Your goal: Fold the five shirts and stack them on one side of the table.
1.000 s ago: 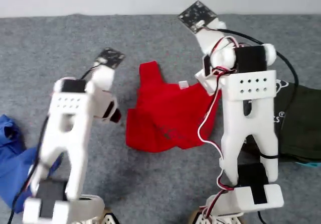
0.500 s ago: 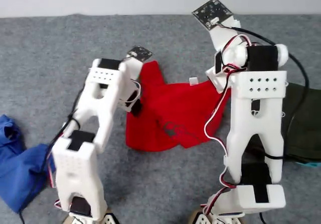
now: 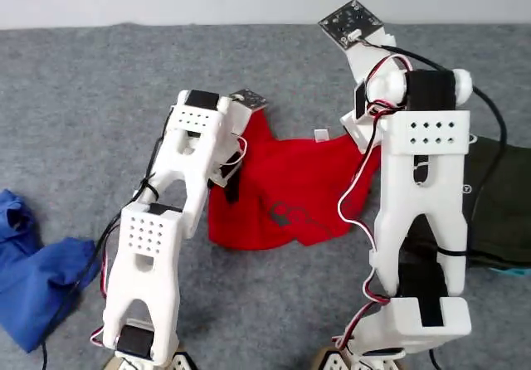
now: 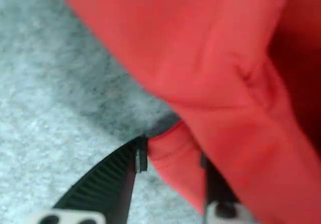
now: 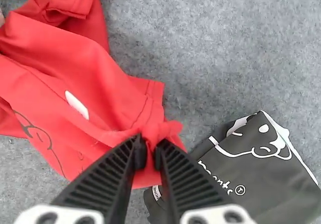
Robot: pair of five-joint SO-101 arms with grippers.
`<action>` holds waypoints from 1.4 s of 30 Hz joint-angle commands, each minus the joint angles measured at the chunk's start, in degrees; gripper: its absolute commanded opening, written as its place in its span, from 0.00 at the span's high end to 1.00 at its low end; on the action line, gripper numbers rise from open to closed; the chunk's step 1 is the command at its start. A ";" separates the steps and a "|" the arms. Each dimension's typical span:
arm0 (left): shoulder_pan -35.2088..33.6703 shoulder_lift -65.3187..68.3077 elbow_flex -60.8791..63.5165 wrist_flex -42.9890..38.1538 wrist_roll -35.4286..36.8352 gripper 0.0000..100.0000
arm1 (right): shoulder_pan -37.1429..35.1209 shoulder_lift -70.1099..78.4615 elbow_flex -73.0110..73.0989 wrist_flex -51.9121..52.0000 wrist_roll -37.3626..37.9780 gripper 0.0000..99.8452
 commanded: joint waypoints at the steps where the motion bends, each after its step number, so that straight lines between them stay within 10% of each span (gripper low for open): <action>1: 0.09 2.73 -4.88 1.14 0.62 0.99 | 0.84 -0.22 -0.26 -0.57 0.88 0.99; 42: -25.93 -81.93 7.16 1.23 -3.78 0.99 | -2.68 -11.91 11.43 3.74 2.81 0.88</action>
